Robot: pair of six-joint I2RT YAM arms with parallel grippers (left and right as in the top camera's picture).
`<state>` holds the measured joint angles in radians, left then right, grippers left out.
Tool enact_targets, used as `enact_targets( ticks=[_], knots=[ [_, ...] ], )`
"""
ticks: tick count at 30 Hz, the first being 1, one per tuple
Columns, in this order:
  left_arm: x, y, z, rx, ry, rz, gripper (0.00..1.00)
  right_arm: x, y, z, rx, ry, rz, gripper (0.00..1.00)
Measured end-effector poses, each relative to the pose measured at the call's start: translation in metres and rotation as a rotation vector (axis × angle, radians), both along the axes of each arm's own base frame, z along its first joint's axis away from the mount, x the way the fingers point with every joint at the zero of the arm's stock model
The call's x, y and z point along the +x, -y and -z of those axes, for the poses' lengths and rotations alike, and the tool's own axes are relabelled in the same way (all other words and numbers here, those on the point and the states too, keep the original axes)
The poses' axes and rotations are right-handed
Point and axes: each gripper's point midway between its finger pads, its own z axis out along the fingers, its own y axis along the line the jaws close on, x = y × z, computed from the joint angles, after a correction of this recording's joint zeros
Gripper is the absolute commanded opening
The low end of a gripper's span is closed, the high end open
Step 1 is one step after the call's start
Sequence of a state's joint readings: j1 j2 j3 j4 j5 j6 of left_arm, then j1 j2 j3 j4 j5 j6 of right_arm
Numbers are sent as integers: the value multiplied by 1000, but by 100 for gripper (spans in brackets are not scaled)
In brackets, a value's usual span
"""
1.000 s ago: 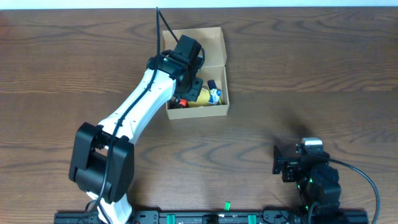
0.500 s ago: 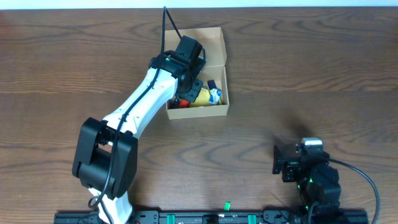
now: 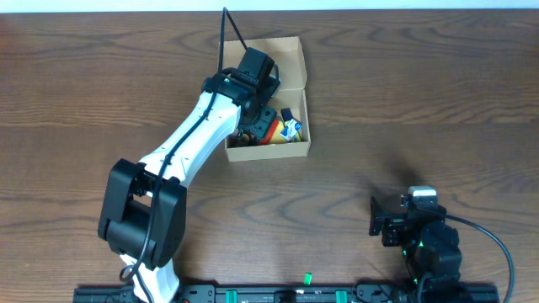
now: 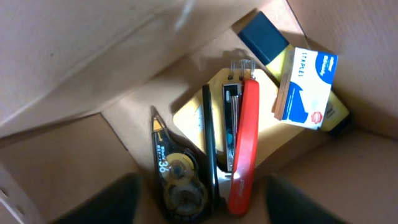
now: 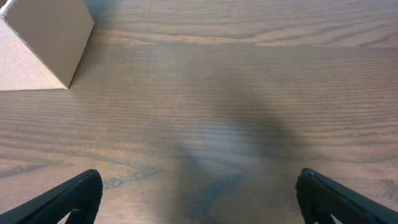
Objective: Pack container
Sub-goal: 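Carry the stapler with the left gripper into the box and release, then withdraw the left gripper up and away from the box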
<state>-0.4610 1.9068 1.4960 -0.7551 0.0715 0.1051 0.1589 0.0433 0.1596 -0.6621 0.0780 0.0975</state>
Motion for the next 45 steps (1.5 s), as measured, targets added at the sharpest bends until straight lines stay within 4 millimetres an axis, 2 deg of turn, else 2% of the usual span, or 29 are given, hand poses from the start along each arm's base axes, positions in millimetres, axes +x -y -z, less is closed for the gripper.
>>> enact_targets(
  ticks=[2,3,6,9,15,18,22,25,28,31,37,45],
  knots=[
    [4,0,-8,-2,22,-12,95,0,0,0,0,0,0,99],
    [7,-1,-17,-3,48,-18,98,0,0,0,0,0,0,99],
    [14,-7,-46,-8,129,-72,96,0,0,0,1,1,0,99],
    [16,-14,-90,-33,235,-107,96,0,0,0,0,0,0,99],
    [12,-30,-137,-66,347,-200,95,0,0,0,0,0,0,99],
    [12,-46,-158,-94,394,-282,95,0,0,0,0,0,0,99],
    [13,-87,-180,-134,433,-452,95,0,0,0,0,0,0,99],
    [10,-131,-189,-145,436,-602,96,0,0,0,0,0,0,99],
    [6,-165,-192,-139,435,-701,95,0,0,0,0,0,0,99],
    [2,-182,-193,-131,429,-754,95,0,0,0,0,0,0,99],
    [0,-185,-192,-136,420,-767,95,0,0,0,0,1,0,99],
    [0,-161,-190,-246,362,-699,95,0,0,0,0,0,0,99]
  ],
)
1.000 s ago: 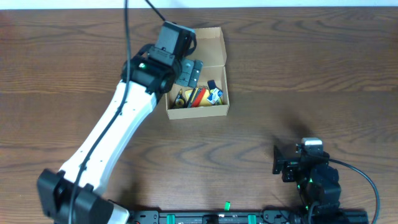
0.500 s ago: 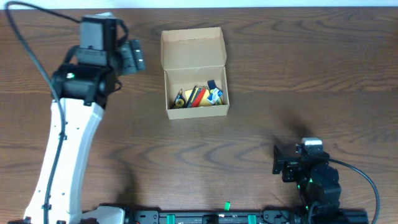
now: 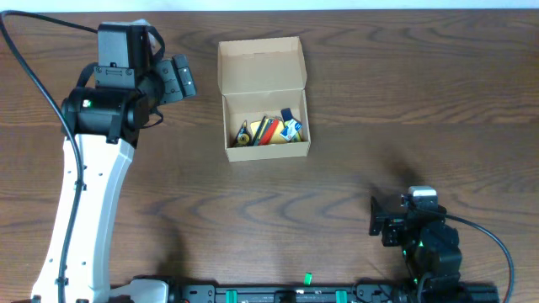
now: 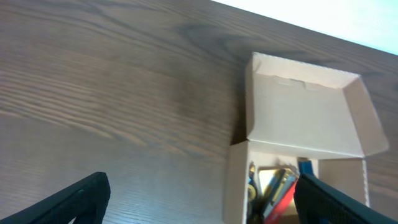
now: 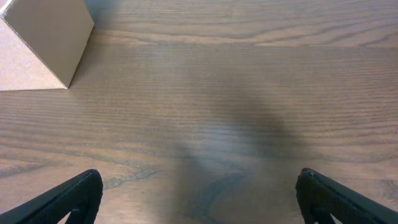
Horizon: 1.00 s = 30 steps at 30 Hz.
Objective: Pack container
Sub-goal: 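Withdraw the left gripper up and away from the box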
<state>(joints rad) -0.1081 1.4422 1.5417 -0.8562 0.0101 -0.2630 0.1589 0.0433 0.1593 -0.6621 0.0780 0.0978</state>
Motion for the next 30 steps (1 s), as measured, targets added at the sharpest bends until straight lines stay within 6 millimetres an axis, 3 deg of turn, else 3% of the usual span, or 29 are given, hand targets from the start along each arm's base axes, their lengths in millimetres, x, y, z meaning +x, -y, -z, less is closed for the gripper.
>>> enact_targets(
  ticks=[7,16,22,30],
  knots=[
    [1,18,-3,-78,9,69,95,0,0,0,0,1,0,99],
    [-1,20,-1,-86,-4,76,96,0,16,0,-235,2,-32,99],
    [-2,20,0,-85,-10,76,95,1,16,-2,-259,11,-45,99],
    [-6,19,3,-124,-33,28,96,21,-5,-48,-75,215,-64,99]
  ],
)
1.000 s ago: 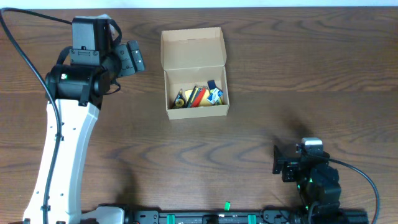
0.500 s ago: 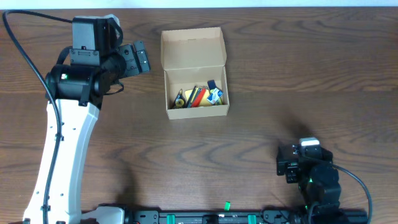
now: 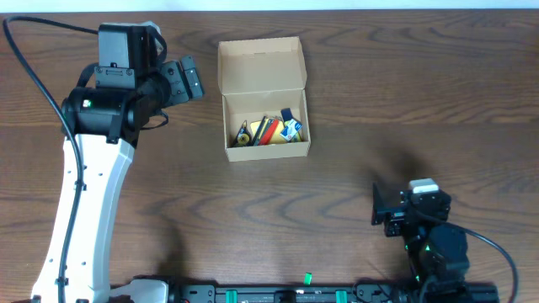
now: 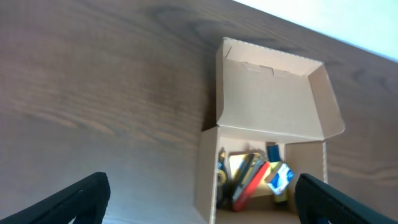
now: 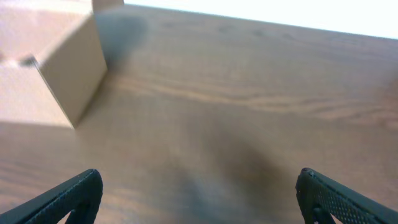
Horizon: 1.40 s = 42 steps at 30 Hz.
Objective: Pack container
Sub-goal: 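Withdraw the left gripper up and away from the box, then bring both grippers to the box's left and right ends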
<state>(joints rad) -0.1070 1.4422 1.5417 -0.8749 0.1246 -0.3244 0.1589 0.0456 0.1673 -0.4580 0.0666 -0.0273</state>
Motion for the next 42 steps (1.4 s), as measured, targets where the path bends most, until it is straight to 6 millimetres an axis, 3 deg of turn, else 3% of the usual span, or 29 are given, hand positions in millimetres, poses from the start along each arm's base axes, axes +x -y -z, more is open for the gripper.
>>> enact_targets(
  ticks=[5,9,12,15,21,25,31,35,37,40,42],
  knots=[
    [-8,-2,-5,-48,-41,-66,96,5,0,-47,37,61,10,99],
    [-6,-3,-38,-58,-19,-89,96,19,-3,-74,37,7,15,99],
    [0,-4,-57,-58,-22,-102,96,43,-7,-86,25,-84,16,99],
    [9,-3,-57,-54,-65,-108,96,74,-13,-98,16,-167,10,99],
    [41,-6,-30,-46,-134,-125,96,133,-44,-117,53,-331,-97,99],
    [60,-9,-21,-51,-119,-133,96,153,-59,-108,84,-381,-155,99],
    [64,-8,-18,-51,-117,-133,96,164,-66,-70,92,-481,-174,99],
    [69,-10,-13,-41,-122,-141,96,179,-70,-52,113,-503,-169,81],
    [74,-11,-3,-38,-144,-144,100,188,-72,-45,139,-505,-157,77],
    [82,-12,18,-36,-186,-156,75,199,-72,-40,179,-496,-134,65],
    [90,-12,31,-33,-207,-159,47,206,-70,-39,212,-486,-109,50]
  ],
)
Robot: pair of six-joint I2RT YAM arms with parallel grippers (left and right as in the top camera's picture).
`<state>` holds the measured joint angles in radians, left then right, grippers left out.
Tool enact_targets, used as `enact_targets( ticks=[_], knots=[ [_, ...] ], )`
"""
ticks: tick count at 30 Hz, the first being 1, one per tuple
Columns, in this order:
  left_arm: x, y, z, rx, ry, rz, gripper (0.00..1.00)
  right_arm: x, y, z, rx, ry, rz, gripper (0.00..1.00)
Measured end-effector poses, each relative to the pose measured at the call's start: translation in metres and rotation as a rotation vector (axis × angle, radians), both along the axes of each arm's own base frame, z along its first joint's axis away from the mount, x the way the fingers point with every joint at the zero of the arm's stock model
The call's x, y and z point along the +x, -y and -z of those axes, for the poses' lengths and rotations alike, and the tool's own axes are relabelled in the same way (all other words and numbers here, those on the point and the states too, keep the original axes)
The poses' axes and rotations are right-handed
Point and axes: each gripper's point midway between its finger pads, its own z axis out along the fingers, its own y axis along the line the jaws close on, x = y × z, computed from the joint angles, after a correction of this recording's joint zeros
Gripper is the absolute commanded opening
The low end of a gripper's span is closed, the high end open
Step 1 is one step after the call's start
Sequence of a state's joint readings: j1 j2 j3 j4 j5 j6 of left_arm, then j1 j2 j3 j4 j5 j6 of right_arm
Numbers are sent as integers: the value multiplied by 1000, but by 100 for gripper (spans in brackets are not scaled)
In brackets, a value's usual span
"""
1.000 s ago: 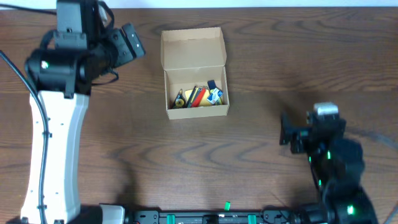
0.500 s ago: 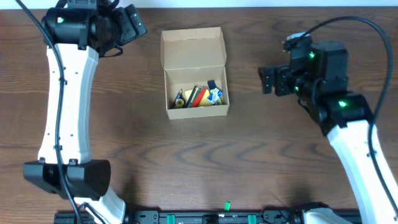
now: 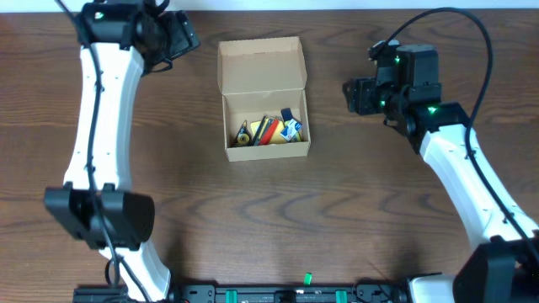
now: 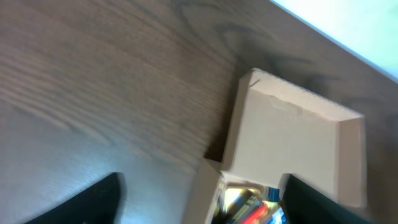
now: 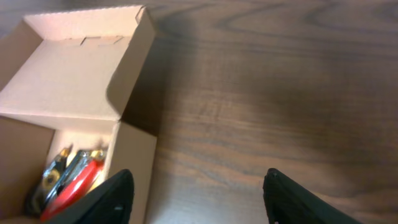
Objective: Pack container
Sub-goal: 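Bring both grippers to the box's left and right ends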
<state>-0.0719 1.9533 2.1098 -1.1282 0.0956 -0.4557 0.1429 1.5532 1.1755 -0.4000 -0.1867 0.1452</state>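
The cardboard box stands on the table with its lid folded back. Inside lie a red stapler, a yellow pad, a correction tape roller and a white-and-blue staples box. My left gripper hangs open, left of the lid and apart from it. My right gripper is open too, right of the box. The left wrist view shows the box blurred; the right wrist view has the box at left with the stapler inside.
Brown wooden table all round the box. The table's far edge runs just beyond the lid. Both arms' cables loop above the table at the back corners.
My right arm has left the near right corner and its gripper now hangs right of the box. My left gripper has moved farther back, near the table's far edge. The box is unchanged.
My left gripper was down inside the box over the stapler and tape roller, open. Then it stood clear, left of the box, while the right arm rested at the near edge. Now both open grippers flank the open box.
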Motion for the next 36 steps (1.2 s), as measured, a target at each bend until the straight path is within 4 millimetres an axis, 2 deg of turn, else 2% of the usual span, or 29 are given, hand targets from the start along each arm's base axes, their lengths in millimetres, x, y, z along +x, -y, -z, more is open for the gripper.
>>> enact_targets(
  ticks=[1,2,3,6,9,13,16,21,24,30,32,36],
  knots=[
    [5,0,8,2,-11,-2,34,3,2,-1,19,3,23,42],
    [9,0,17,6,-24,1,13,7,4,-2,36,10,45,30],
    [13,0,24,6,-33,-5,6,9,7,-3,43,17,58,19],
    [22,-1,45,13,-61,-4,6,16,20,-4,86,18,126,1],
    [25,-10,54,26,-74,-24,6,23,37,12,122,-28,204,1],
    [28,-36,61,24,-87,-86,5,32,53,39,188,-88,261,1],
    [31,-50,69,-11,-101,-123,6,41,54,46,248,-90,275,1],
    [37,-65,101,-118,-162,-185,5,57,44,61,363,-102,278,1],
    [42,-62,122,-192,-195,-192,6,63,36,77,435,-137,281,1],
    [48,-41,157,-283,-256,-160,6,69,20,108,557,-219,286,1],
    [52,-36,162,-293,-253,-147,6,72,16,113,598,-228,289,1],
    [62,-32,159,-309,-209,-138,6,83,6,114,675,-217,294,1]
  ],
)
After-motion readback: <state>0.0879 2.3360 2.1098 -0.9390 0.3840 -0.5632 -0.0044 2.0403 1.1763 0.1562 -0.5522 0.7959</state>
